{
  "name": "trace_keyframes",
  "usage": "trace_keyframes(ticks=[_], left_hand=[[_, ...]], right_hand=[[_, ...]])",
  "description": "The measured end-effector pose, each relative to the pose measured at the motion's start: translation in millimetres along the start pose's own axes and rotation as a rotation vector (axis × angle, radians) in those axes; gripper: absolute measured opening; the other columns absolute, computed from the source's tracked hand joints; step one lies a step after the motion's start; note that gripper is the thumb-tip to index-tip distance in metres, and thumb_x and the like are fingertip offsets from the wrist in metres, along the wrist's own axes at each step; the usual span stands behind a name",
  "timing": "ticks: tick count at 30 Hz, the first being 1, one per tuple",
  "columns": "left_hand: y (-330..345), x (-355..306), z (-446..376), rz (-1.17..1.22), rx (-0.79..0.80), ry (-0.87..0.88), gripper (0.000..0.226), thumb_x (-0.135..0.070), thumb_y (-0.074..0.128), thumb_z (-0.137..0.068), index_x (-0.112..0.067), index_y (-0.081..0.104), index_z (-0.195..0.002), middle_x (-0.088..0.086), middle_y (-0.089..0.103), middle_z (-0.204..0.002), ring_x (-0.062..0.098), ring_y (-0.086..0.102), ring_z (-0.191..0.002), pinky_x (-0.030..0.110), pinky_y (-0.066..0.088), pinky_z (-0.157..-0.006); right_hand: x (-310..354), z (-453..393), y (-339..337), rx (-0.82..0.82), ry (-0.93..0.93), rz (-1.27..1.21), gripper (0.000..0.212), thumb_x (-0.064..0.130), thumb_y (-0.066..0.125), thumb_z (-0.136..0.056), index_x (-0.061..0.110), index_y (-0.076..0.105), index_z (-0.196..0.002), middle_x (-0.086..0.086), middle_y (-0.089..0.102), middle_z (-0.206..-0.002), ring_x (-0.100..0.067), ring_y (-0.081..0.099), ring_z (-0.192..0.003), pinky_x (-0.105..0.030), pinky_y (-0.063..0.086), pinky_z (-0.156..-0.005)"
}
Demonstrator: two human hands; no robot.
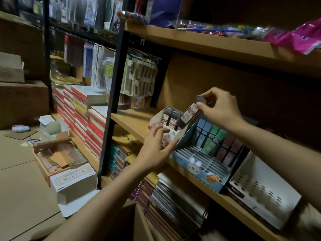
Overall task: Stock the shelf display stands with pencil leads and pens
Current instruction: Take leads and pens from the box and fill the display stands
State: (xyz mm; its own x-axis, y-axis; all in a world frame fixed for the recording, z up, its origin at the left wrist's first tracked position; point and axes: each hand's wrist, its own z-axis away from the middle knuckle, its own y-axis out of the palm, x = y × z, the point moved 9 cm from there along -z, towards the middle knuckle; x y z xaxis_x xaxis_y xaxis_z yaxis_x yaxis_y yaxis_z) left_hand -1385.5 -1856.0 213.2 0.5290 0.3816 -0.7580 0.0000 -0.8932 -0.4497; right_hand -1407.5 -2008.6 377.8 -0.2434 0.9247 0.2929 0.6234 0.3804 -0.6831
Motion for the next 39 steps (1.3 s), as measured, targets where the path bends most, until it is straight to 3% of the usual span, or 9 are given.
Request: trace_keyframes(ticks=[4,6,9,12,15,24,29,33,39], left_hand=[[14.8,2.8,-1.7,-0.239,0.090,0.093,0.070,-0.062,0.049,-0.088,-0.036,0.026,-0.148,-0.008,0.010,-0.161,0.012,0.004,-0.147,0.042,0.013,-0.119],[19.8,7.5,-3.7,-0.279,0.115,0.084,0.070,-0.067,0.044,-0.088,-0.039,0.023,-0.149,-0.009,0.008,-0.161,0.012,0.005,-0.147,0.047,0.016,-0.120],[20.7,10.8,-4.8,-0.319,0.093,0.091,0.069,-0.071,0.039,-0.087,-0.041,0.023,-0.148,-0.012,0.010,-0.159,0.013,0.010,-0.146,0.045,0.019,-0.118],[20.5,11.5,-4.4,-0.360,0.069,0.128,0.067,-0.071,0.036,-0.088,-0.042,0.023,-0.147,-0.013,0.010,-0.158,0.014,0.012,-0.145,0.042,0.019,-0.118],[22.3,13.1,-3.4,-0.330,0.070,0.125,0.066,-0.069,0.038,-0.089,-0.043,0.022,-0.147,-0.015,0.008,-0.157,0.016,0.014,-0.145,0.042,0.021,-0.116],[24.4,14.9,-5.1,-0.307,0.081,0.102,0.065,-0.068,0.040,-0.088,-0.043,0.022,-0.146,-0.014,0.009,-0.157,0.018,0.019,-0.144,0.042,0.028,-0.115],[24.4,15.8,-5.6,-0.277,0.114,0.086,0.065,-0.063,0.044,-0.090,-0.040,0.022,-0.148,-0.015,0.005,-0.158,0.019,0.019,-0.145,0.039,0.030,-0.112],[18.8,18.1,-7.1,-0.266,0.134,0.054,0.067,-0.060,0.043,-0.093,-0.038,0.017,-0.151,-0.014,-0.008,-0.160,0.017,0.003,-0.148,0.042,0.024,-0.117],[1.0,21.0,-9.3,-0.240,0.117,0.029,0.058,-0.051,0.044,-0.096,-0.038,0.024,-0.149,-0.013,0.001,-0.162,0.012,-0.001,-0.149,0.044,0.017,-0.120]], right_hand=[[-12.2,-13.1,14.0,-0.010,0.039,0.046,0.012,0.021,0.071,-0.086,0.018,0.064,-0.096,0.005,0.063,-0.089,-0.001,0.057,-0.072,-0.003,0.039,-0.049],[-15.4,-14.9,25.0,0.004,0.041,0.050,0.012,0.020,0.071,-0.086,0.018,0.062,-0.095,0.003,0.063,-0.090,-0.009,0.060,-0.077,-0.008,0.041,-0.055],[-11.3,-17.4,36.6,0.037,-0.010,0.103,0.011,0.017,0.071,-0.086,0.018,0.061,-0.092,0.002,0.061,-0.088,-0.004,0.056,-0.072,-0.008,0.039,-0.054],[-5.2,-20.3,47.3,0.078,-0.057,0.174,0.010,0.016,0.070,-0.087,0.014,0.064,-0.093,-0.002,0.064,-0.092,-0.016,0.061,-0.083,-0.031,0.055,-0.070],[-3.0,-21.5,55.5,0.106,-0.057,0.248,0.015,0.018,0.070,-0.087,0.013,0.066,-0.100,-0.006,0.066,-0.099,-0.022,0.062,-0.093,-0.042,0.054,-0.084],[-3.3,-22.4,59.6,0.120,-0.037,0.253,0.020,0.018,0.072,-0.085,0.012,0.069,-0.104,-0.006,0.069,-0.101,-0.021,0.064,-0.093,-0.037,0.057,-0.079],[-0.7,-33.8,43.5,0.063,-0.012,0.114,0.018,0.013,0.071,-0.086,0.011,0.067,-0.104,-0.001,0.063,-0.096,-0.013,0.057,-0.082,-0.011,0.038,-0.056],[7.8,-47.8,31.0,0.041,0.002,0.002,0.020,0.019,0.073,-0.085,0.018,0.066,-0.104,0.006,0.059,-0.093,-0.011,0.057,-0.085,-0.010,0.039,-0.058],[11.0,-53.7,65.2,0.055,0.030,-0.026,0.020,0.018,0.074,-0.084,0.016,0.068,-0.104,0.000,0.066,-0.099,-0.012,0.061,-0.088,-0.014,0.044,-0.064]])
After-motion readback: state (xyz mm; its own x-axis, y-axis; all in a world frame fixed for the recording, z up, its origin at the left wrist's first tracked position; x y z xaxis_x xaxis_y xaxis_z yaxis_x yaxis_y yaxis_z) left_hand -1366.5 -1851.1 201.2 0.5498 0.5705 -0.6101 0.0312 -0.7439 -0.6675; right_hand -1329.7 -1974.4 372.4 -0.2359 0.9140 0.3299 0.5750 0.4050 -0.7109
